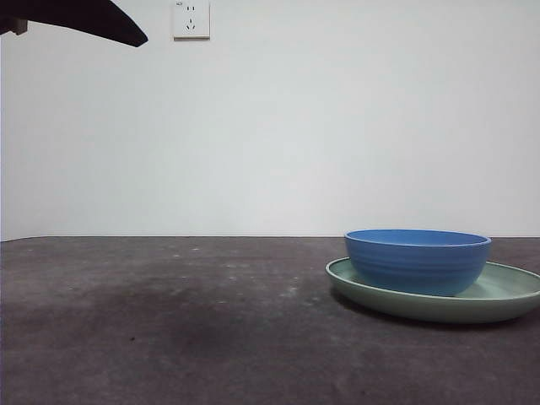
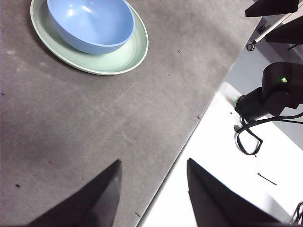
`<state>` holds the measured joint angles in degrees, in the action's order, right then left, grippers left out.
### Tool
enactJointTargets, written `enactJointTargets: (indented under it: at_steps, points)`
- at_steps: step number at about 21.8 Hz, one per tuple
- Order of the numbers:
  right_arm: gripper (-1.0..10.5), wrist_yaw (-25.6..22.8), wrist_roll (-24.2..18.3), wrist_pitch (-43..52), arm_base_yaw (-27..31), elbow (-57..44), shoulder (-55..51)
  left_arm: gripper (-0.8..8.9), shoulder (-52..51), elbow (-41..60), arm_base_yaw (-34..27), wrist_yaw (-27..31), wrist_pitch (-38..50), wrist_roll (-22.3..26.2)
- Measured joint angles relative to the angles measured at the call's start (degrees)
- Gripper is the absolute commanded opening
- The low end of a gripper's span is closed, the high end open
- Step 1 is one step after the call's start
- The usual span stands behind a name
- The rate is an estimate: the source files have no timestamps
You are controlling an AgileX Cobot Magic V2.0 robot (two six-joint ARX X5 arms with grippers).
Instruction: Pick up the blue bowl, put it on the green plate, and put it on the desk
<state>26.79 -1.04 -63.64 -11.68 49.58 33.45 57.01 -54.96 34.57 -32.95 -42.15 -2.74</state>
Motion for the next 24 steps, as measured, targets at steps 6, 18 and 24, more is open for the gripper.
enactJointTargets:
  at_steps: [6,18,24]
  points:
    - [3.6,-0.1,0.2,0.0,0.0,0.0,0.0,2.23,0.0,0.0,0.0,0.0,0.0,0.3]
    - [3.6,-16.3,7.0,4.0,1.7,0.0,3.4,2.23,0.0,0.0,0.0,0.0,0.0,0.3]
    - [3.6,-15.4,7.5,10.9,6.5,0.1,12.2,2.23,0.0,0.0,0.0,0.0,0.0,0.3]
